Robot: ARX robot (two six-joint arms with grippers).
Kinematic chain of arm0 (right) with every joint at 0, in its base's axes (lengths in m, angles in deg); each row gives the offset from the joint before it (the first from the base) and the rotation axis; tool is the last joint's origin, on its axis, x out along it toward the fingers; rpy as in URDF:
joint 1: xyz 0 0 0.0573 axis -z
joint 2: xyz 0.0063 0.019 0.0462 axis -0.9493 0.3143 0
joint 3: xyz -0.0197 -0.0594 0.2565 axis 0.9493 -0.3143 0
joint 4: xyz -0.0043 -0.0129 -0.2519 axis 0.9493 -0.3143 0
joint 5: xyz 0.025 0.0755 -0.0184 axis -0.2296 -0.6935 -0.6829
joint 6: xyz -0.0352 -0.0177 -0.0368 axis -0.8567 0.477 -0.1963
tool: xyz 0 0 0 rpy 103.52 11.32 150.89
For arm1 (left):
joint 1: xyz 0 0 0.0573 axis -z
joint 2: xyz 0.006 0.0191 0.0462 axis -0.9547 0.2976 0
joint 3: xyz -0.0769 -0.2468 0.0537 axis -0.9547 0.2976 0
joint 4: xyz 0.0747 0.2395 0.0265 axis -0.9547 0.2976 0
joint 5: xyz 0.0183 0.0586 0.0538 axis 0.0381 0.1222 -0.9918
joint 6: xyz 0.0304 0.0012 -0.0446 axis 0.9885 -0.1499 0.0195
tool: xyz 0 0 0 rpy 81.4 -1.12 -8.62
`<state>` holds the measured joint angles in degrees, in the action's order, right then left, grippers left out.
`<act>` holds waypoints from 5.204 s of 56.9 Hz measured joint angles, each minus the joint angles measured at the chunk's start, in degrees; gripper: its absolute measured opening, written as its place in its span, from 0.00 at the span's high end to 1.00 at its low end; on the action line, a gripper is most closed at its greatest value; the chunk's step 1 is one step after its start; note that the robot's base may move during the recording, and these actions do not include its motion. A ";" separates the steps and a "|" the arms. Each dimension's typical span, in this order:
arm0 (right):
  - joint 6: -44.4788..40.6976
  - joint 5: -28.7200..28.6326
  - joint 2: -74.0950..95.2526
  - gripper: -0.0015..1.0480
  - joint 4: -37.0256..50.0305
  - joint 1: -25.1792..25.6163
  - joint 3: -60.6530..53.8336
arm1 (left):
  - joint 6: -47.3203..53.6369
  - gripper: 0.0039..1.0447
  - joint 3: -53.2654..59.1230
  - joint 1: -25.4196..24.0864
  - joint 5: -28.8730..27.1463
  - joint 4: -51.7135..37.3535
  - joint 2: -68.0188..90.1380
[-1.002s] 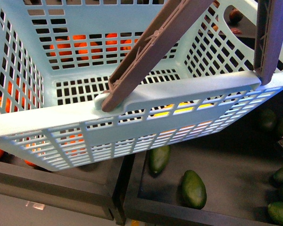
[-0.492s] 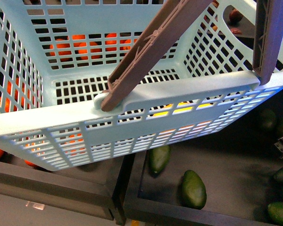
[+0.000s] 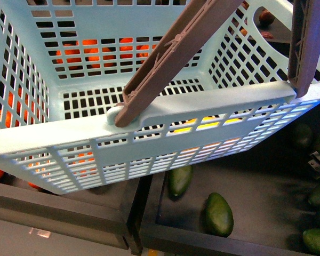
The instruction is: Pick mango and avocado into basket
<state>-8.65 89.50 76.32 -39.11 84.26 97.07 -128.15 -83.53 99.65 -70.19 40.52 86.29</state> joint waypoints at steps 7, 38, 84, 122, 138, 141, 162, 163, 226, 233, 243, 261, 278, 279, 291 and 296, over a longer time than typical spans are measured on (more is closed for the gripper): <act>0.20 -0.02 0.00 0.44 -0.02 -0.13 0.09 | 0.00 0.95 0.00 0.00 0.02 0.00 0.00; -7.67 -9.11 -22.51 0.47 10.40 0.33 -19.56 | -0.02 0.95 0.00 0.00 0.02 0.00 0.00; 8.02 -18.43 -75.93 0.47 -3.61 -12.41 -26.25 | 0.00 0.95 0.00 0.00 -0.13 0.00 0.00; 5.09 -5.68 -66.07 0.34 -3.56 -33.51 -17.75 | -0.02 0.95 0.00 0.00 -0.11 0.00 0.00; 3.65 -6.27 -71.41 0.08 -6.60 -29.20 -19.39 | -0.09 0.95 0.00 0.04 -0.02 0.02 0.11; 2.49 -6.10 -73.42 0.08 -8.20 -27.69 -20.00 | -0.04 0.95 0.00 0.04 -0.07 0.04 0.11; -44.04 -7.74 -86.86 0.57 21.11 -20.11 -42.82 | -0.11 0.95 0.00 0.00 0.28 0.04 0.13; -44.26 -7.85 -87.23 0.59 21.22 -19.98 -43.30 | -0.11 0.95 0.00 0.00 0.28 0.04 0.13; -48.63 -14.82 -118.51 0.98 12.70 -12.70 -65.96 | -0.02 0.95 0.00 0.02 -0.11 0.04 0.13; -48.68 -14.82 -122.16 0.98 9.03 -12.70 -66.16 | -0.02 0.95 0.00 0.02 -0.02 0.04 0.13; -48.68 -14.84 -128.08 0.98 3.63 -12.70 -66.16 | 0.00 0.95 0.00 0.02 -0.07 0.04 0.13; -48.68 -14.97 -135.75 0.98 -3.78 -12.70 -66.18 | -0.02 0.95 0.00 0.02 -0.11 0.04 0.13; -48.70 -14.97 -140.52 0.98 -8.57 -12.70 -66.18 | -0.02 0.95 0.00 0.02 -0.07 0.04 0.13; -48.70 -14.97 -140.80 0.98 -8.87 -12.70 -66.18 | -0.04 0.95 0.00 0.02 -0.07 0.04 0.13; -48.72 -14.99 -146.22 0.98 -15.56 -12.70 -66.14 | -0.02 0.95 0.00 0.02 -0.11 0.04 0.13; -48.78 -15.02 -151.60 0.98 -20.44 -12.70 -66.14 | -0.02 0.95 0.00 0.00 -0.07 0.04 0.13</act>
<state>-57.44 74.49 -75.28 -59.54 71.56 30.93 -128.17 -83.53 99.65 -70.25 40.56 86.43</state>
